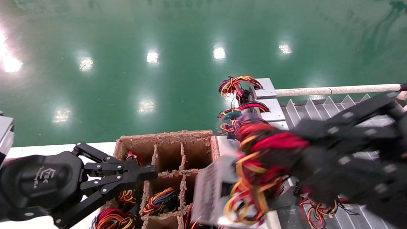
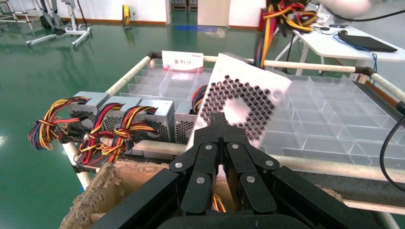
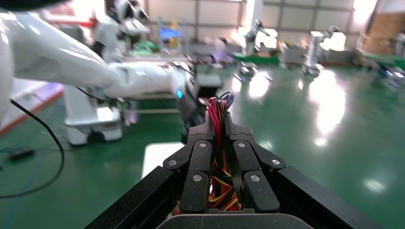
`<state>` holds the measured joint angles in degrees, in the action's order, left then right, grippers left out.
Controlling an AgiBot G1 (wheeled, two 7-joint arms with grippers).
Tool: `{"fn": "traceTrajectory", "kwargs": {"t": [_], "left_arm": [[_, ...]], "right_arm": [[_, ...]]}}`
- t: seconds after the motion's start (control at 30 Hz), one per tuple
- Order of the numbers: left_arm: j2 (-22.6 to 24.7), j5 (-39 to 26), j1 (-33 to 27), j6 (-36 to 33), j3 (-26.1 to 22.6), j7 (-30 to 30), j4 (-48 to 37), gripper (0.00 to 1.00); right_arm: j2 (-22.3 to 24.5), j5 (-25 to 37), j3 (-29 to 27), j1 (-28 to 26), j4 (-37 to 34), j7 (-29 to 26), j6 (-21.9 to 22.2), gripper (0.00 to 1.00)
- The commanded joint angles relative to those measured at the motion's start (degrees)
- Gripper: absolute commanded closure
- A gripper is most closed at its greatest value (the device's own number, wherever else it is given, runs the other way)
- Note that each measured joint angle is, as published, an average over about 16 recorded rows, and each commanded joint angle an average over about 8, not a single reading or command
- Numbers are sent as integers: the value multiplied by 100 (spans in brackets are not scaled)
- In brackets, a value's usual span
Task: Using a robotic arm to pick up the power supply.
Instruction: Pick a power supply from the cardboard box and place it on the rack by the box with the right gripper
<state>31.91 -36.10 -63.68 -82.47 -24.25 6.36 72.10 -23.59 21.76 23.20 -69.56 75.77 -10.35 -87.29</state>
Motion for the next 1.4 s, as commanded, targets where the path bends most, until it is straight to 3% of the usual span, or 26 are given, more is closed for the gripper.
{"fn": "traceTrajectory", "kwargs": {"t": [0.03,0.4,0.6,0.77,1.13,1.4], "left_arm": [[0,0,0,0,0,0,0,100],[0,0,0,0,0,0,0,100],[0,0,0,0,0,0,0,100],[0,0,0,0,0,0,0,100],[0,0,0,0,-1,0,0,100],[0,0,0,0,-1,0,0,100]], "right_arm": [[254,-61,-89,69,85,-16,67,100],[1992,-867,-130,1323,109,454,-135,100],[2768,-1185,525,1937,59,1059,-276,100],[3270,-1548,1243,2071,-84,1689,-219,100],[3860,-2837,2951,1689,-221,3145,131,100],[3695,-3066,3498,1653,-156,3684,404,100]]}}
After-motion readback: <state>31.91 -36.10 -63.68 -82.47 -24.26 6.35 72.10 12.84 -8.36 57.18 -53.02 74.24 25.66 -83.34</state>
